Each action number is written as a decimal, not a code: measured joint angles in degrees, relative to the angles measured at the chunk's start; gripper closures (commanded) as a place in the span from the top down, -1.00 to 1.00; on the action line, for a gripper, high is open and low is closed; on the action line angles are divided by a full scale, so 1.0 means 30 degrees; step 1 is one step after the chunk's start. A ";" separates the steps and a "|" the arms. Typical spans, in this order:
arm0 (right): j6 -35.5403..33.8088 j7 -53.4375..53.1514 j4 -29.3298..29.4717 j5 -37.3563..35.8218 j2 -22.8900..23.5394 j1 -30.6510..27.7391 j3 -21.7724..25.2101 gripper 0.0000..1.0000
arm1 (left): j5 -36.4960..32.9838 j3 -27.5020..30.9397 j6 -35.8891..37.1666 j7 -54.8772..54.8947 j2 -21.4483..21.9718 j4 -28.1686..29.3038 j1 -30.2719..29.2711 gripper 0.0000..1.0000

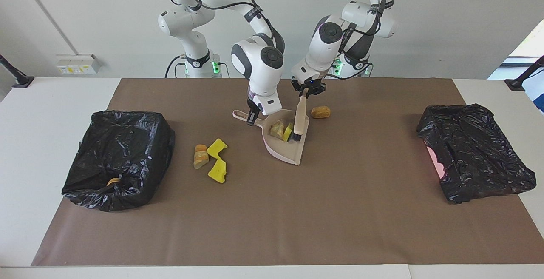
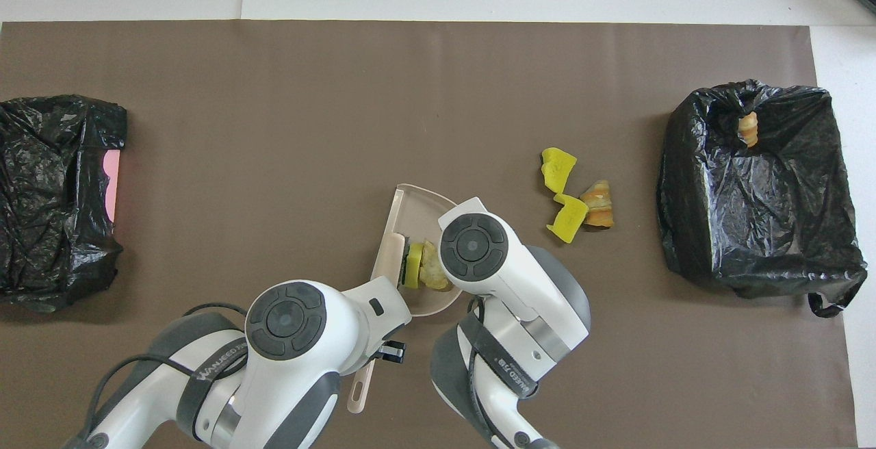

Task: Sweep and dump trash in bin
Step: 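Sweep the cookie and sponge pieces into the dustpan with the left gripper, then carry the dustpan to the bag nearest the right gripper and tip it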

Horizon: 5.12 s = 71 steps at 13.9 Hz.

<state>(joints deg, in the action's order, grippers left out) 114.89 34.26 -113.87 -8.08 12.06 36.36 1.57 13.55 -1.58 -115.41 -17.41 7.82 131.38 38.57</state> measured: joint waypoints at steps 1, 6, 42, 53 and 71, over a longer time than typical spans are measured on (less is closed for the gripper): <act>0.0000 0.0000 0.0000 0.0000 0.0000 0.0000 0.0000 -1.00 | 0.0004 0.0150 0.1475 -0.0013 0.0056 -0.0608 -0.0093 -1.00; 0.0005 0.0013 -0.0004 0.0000 0.0000 -0.0006 0.0000 -1.00 | 0.0008 0.0366 0.5341 -0.1715 0.1671 -0.1161 -0.1213 -1.00; 0.0552 0.4197 -0.0131 -0.0209 -0.0009 -0.0493 0.0030 -1.00 | 0.3403 -0.0316 -0.3478 -0.6219 -0.2256 0.0027 0.1050 -1.00; 0.0518 0.3323 -0.0067 -0.0209 -0.0033 -0.0617 0.0099 -1.00 | -0.2087 -0.0169 0.0663 -0.5517 -0.1696 -0.0485 -0.0610 -1.00; -0.5029 1.1521 0.6132 -0.2107 -0.1142 -1.2719 0.0423 -1.00 | 0.0097 -0.0639 -0.2172 -1.2173 0.0491 0.3251 0.6642 -1.00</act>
<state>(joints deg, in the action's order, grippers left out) 99.80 68.82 -95.48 -14.40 8.63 -1.80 2.83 13.84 -3.50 -121.92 -53.93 9.30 141.14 58.50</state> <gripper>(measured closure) 0.674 0.744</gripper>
